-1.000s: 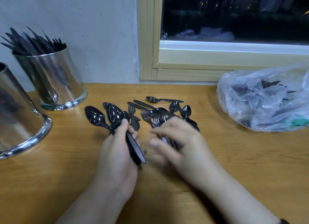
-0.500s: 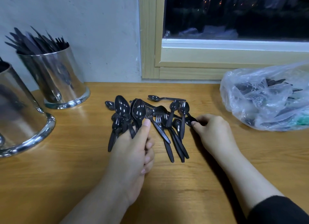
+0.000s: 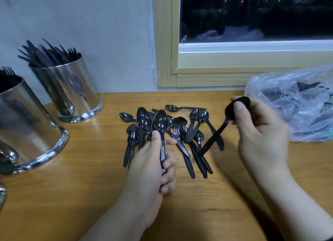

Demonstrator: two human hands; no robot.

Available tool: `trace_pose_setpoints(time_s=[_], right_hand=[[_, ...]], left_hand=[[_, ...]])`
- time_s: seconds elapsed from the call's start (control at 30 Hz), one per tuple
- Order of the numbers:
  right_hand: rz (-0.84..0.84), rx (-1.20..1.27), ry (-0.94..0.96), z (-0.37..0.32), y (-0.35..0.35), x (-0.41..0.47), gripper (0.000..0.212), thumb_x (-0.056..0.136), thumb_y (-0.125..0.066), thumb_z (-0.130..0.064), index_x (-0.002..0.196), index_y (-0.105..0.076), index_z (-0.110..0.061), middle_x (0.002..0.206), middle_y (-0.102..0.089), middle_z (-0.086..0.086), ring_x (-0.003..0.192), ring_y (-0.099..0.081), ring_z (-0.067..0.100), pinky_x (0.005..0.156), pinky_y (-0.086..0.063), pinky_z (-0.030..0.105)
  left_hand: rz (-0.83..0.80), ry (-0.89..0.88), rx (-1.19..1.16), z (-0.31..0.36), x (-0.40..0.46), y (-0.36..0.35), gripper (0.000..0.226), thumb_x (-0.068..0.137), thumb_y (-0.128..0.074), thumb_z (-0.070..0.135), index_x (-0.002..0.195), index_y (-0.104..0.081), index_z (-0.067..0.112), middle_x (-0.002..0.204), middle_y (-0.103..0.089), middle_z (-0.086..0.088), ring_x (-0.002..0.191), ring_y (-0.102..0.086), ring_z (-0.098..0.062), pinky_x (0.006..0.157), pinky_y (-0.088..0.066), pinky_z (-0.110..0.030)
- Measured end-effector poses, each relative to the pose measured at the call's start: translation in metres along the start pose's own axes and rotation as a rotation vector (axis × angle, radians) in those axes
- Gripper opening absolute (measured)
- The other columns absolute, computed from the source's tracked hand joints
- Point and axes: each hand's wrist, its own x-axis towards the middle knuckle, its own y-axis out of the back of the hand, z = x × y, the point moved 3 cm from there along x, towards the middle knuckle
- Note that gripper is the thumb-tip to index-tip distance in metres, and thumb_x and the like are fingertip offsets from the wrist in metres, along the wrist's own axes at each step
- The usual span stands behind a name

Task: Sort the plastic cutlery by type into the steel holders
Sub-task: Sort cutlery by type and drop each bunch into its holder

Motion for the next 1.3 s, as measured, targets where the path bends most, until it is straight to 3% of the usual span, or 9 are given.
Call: trace_pose_setpoints(time_s=[0.17,0.3,0.43,0.57,0.7,0.87,1.0,1.17,1.3], right_hand=[[-0.256,0.286,-0.258,-0.014,-0.031,-0.027,0.014,0.094,-0.068,-0.019,0.085,-0.075,-0.012,0.066,-0.067,0.014,0.057,-0.056,0.014,0.059,-0.047,0.031],[-0.300,0.303,-0.405,-0.014,-0.038,-0.038,0.030,0.095,-0.066,-0.030,0.086,-0.073,-0.003,0.076,-0.066,0.028,0.059,-0.056,0.018,0.057,-0.052,0.035],[-0.300,0.339,-0.471,-0.014,-0.043,-0.046,0.037,0.097,-0.063,-0.034,0.086,-0.070,0.000,0.052,-0.048,0.016,0.046,-0.045,0.019,0.047,-0.041,0.033],[-0.327,0.437,-0.521,-0.015,-0.045,-0.047,0.032,0.098,-0.062,-0.030,0.078,-0.072,-0.007,0.048,-0.052,0.006,0.034,-0.044,0.020,0.036,-0.037,0.022],[-0.348,0.438,-0.525,-0.012,-0.045,-0.042,0.021,0.097,-0.064,-0.014,0.082,-0.072,-0.002,0.049,-0.054,-0.012,0.041,-0.049,0.000,0.040,-0.039,0.010],[-0.493,0.389,-0.497,-0.011,-0.045,-0.040,0.021,0.096,-0.065,-0.017,0.078,-0.066,-0.007,0.055,-0.057,-0.006,0.045,-0.055,0.003,0.048,-0.041,0.018],[-0.427,0.346,-0.485,-0.011,-0.042,-0.037,0.023,0.096,-0.065,-0.014,0.077,-0.062,-0.002,0.048,-0.053,-0.005,0.041,-0.046,0.006,0.044,-0.036,0.015],[-0.330,0.236,-0.438,-0.003,-0.037,-0.033,0.026,0.092,-0.071,-0.023,0.079,-0.068,-0.001,0.053,-0.052,0.002,0.048,-0.041,0.014,0.044,-0.035,0.023],[-0.287,0.207,-0.434,-0.001,-0.036,-0.032,0.020,0.092,-0.072,-0.021,0.077,-0.071,-0.008,0.052,-0.054,-0.002,0.048,-0.043,0.012,0.046,-0.037,0.025]], left_hand=[[-0.023,-0.115,0.279,-0.006,0.002,-0.001,0.044,0.108,-0.041,0.041,0.085,-0.074,0.022,0.062,-0.044,-0.002,0.055,-0.050,-0.017,0.054,-0.048,-0.034],[-0.038,-0.135,0.318,-0.010,0.001,-0.006,0.041,0.108,-0.042,0.034,0.093,-0.070,0.008,0.062,-0.049,-0.002,0.062,-0.061,-0.019,0.059,-0.053,-0.025],[-0.112,-0.060,0.370,-0.010,-0.006,-0.010,0.041,0.108,-0.042,0.040,0.099,-0.071,0.013,0.080,-0.073,-0.011,0.072,-0.072,-0.030,0.071,-0.059,-0.050],[-0.197,0.033,0.292,-0.013,-0.013,-0.019,0.039,0.107,-0.041,0.042,0.105,-0.068,0.013,0.073,-0.068,-0.012,0.051,-0.059,-0.026,0.050,-0.052,-0.033],[-0.212,0.149,0.172,-0.016,-0.011,-0.021,0.040,0.105,-0.041,0.041,0.113,-0.065,0.010,0.057,-0.042,-0.002,0.036,-0.030,-0.012,0.037,-0.029,-0.018],[-0.224,0.241,0.111,-0.011,-0.015,-0.017,0.047,0.100,-0.047,0.054,0.115,-0.068,0.015,0.058,-0.037,-0.002,0.040,-0.021,-0.010,0.037,-0.019,-0.017],[-0.154,0.089,0.183,-0.010,-0.011,-0.015,0.039,0.104,-0.038,0.052,0.111,-0.062,0.022,0.060,-0.051,-0.009,0.037,-0.025,-0.011,0.036,-0.022,-0.016],[-0.086,-0.142,0.346,-0.009,-0.006,-0.009,0.037,0.110,-0.032,0.036,0.105,-0.060,0.012,0.068,-0.067,-0.012,0.037,-0.040,-0.015,0.036,-0.037,-0.024],[-0.064,-0.224,0.467,-0.007,-0.006,-0.008,0.034,0.109,-0.036,0.037,0.107,-0.069,0.028,0.078,-0.074,-0.010,0.047,-0.053,-0.019,0.040,-0.043,-0.030]])
